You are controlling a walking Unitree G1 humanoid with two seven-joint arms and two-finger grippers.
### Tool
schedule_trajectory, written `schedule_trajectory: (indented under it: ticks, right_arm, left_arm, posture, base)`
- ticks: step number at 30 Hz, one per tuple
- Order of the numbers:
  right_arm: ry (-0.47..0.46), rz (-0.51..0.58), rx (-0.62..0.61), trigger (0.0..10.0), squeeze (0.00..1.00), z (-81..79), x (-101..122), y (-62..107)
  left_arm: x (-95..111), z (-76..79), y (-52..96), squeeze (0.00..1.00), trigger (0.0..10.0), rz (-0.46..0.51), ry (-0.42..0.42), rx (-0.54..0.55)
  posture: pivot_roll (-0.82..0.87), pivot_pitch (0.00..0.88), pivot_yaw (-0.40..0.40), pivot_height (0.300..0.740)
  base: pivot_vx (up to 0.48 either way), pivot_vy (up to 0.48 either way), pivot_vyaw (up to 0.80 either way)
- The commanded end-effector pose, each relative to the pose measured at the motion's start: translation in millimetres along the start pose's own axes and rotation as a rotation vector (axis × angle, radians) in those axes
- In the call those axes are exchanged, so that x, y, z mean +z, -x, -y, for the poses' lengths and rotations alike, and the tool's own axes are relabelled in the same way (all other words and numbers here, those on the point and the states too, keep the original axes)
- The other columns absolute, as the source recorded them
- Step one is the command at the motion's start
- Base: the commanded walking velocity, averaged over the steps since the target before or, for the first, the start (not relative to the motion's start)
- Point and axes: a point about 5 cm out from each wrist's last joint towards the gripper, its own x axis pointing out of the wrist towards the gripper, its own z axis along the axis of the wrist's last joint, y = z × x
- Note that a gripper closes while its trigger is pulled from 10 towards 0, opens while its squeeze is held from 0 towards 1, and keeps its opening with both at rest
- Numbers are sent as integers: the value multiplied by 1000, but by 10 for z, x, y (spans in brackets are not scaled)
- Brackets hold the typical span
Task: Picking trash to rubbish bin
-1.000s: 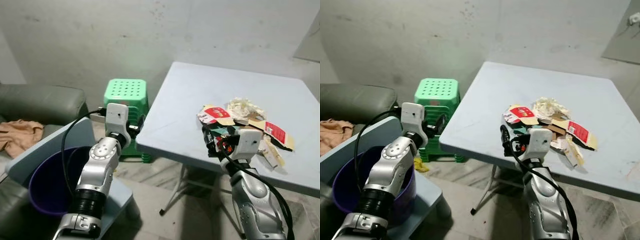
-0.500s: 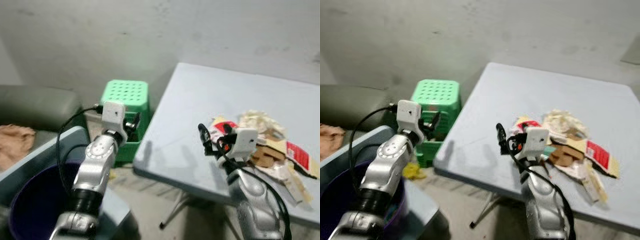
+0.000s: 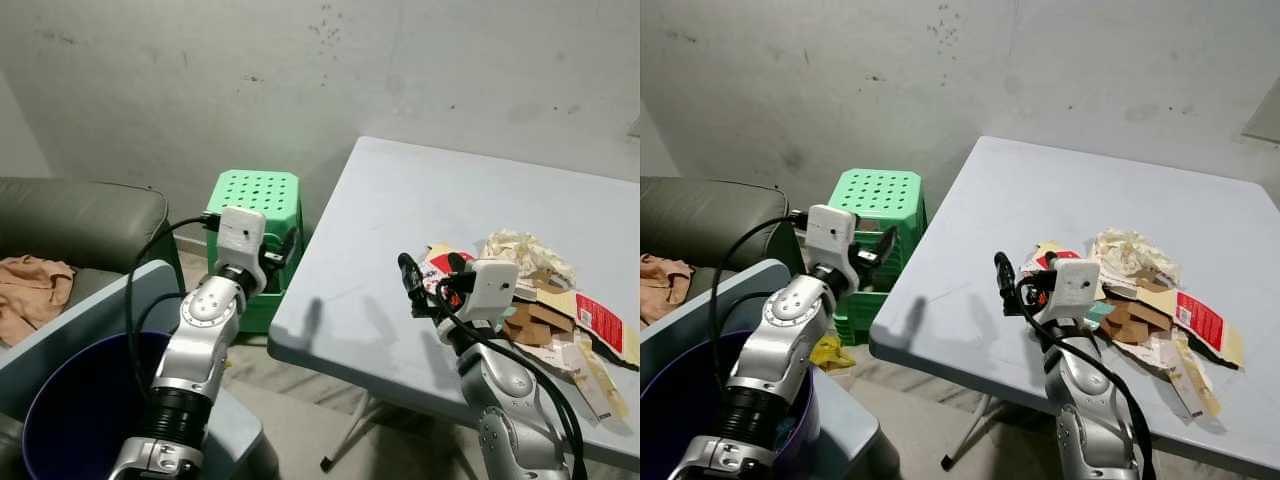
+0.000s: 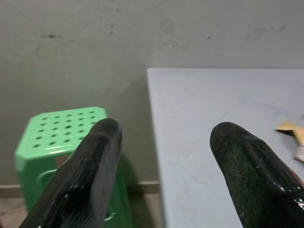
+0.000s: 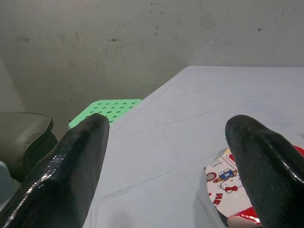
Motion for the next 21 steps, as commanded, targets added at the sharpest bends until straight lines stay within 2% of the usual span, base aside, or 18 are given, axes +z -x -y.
schedule_trajectory:
  ticks: [1,13,14,16,18,21]
  right_arm:
    - [13,11,-4,10000,0,28,41,7]
    - [18,6,11,10000,0,17,38,25]
    - [25,2,19,10000,0,10,38,26]
    - [36,-3,29,10000,0,1,38,24]
    - [51,-11,38,10000,0,-4,35,24]
    - [62,-22,43,10000,0,-5,28,25]
  left_arm:
    - [68,14,-4,0,10000,27,-4,-12]
    - [50,43,-1,0,10000,20,12,-22]
    - [36,49,-7,0,10000,14,50,-11]
    - [30,43,-16,0,10000,3,59,7]
    - [25,42,-23,0,10000,-5,23,19]
    - [0,52,-25,0,10000,-25,28,14]
  posture:
    - [-52,0,-34,740]
    - [-53,0,-42,740]
    - [-53,0,-43,740]
    - [-55,0,-43,740]
    - [-55,0,-43,740]
    - [-58,0,-42,740]
  base:
    - [0,-480,0]
    - [0,-480,0]
    - [0,0,0]
    - [0,0,0]
    - [0,0,0]
    - [0,0,0]
